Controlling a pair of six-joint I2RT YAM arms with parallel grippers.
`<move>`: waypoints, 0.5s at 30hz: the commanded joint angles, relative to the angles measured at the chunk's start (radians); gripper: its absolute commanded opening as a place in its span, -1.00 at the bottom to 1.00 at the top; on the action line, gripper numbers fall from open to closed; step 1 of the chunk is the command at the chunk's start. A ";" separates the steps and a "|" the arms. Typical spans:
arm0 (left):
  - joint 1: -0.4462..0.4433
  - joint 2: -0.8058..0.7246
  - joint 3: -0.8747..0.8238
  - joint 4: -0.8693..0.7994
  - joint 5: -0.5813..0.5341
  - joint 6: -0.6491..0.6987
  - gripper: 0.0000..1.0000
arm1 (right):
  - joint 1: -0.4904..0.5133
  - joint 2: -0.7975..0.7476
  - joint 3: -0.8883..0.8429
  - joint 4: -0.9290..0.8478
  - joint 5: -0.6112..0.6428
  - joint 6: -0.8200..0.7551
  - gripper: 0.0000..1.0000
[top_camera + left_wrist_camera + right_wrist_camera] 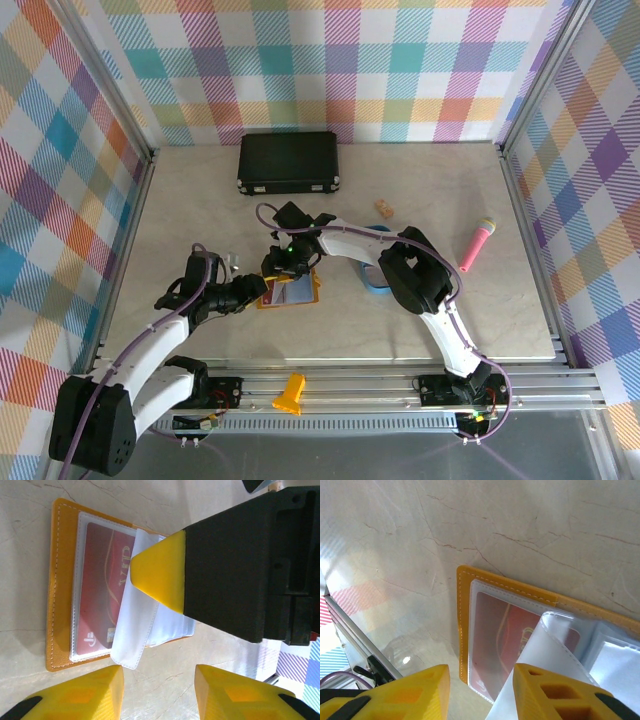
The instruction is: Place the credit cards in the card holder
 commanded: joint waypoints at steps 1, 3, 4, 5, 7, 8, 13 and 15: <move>-0.032 0.015 -0.013 0.042 0.042 -0.006 -0.16 | 0.005 0.031 0.031 0.009 -0.019 0.012 -0.23; -0.060 0.026 -0.017 0.079 0.037 -0.009 -0.16 | 0.006 0.034 0.034 0.007 -0.018 0.012 -0.23; -0.073 0.036 -0.023 0.105 0.037 -0.021 -0.16 | 0.005 0.035 0.036 0.006 -0.017 0.012 -0.23; -0.085 0.045 -0.032 0.139 0.033 -0.038 -0.17 | 0.005 0.036 0.037 0.006 -0.018 0.012 -0.23; -0.106 0.069 -0.045 0.190 0.031 -0.061 -0.19 | 0.005 0.038 0.041 0.002 -0.017 0.012 -0.23; -0.114 0.080 -0.044 0.199 0.028 -0.065 -0.19 | 0.005 0.038 0.041 0.001 -0.017 0.010 -0.23; -0.141 0.109 -0.051 0.237 -0.003 -0.065 -0.19 | 0.006 0.038 0.041 0.001 -0.017 0.010 -0.23; -0.150 0.145 -0.051 0.256 -0.001 -0.065 -0.19 | 0.004 0.037 0.041 0.002 -0.018 0.012 -0.23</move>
